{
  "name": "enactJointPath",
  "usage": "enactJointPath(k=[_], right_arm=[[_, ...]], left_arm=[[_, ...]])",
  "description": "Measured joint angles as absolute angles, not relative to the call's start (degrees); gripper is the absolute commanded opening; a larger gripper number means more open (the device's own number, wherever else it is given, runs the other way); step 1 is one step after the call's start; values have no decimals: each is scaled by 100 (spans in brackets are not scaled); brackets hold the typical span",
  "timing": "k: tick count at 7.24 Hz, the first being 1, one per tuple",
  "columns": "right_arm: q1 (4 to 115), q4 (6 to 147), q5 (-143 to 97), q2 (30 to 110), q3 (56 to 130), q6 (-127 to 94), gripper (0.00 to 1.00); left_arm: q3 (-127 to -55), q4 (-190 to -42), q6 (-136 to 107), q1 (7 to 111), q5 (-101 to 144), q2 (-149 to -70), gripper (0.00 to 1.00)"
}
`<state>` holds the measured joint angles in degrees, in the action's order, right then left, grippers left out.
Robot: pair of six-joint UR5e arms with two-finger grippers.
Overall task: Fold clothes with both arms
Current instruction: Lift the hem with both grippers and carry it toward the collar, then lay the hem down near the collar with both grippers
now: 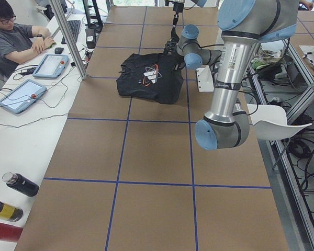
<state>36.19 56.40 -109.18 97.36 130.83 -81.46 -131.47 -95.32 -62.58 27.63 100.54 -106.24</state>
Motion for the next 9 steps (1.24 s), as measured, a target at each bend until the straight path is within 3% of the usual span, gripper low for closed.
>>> enactJointPath(k=[4,9], right_arm=[[4241,7319,-10232,7884,11732,-6944,0],[4597,7696,-10150,6794,10598,-6224,0]], left_arm=[[-12066,-9960,-6229,3622,9739,-11219,0],[-9819,-11399,-6210,4085,9537,-12010,0]])
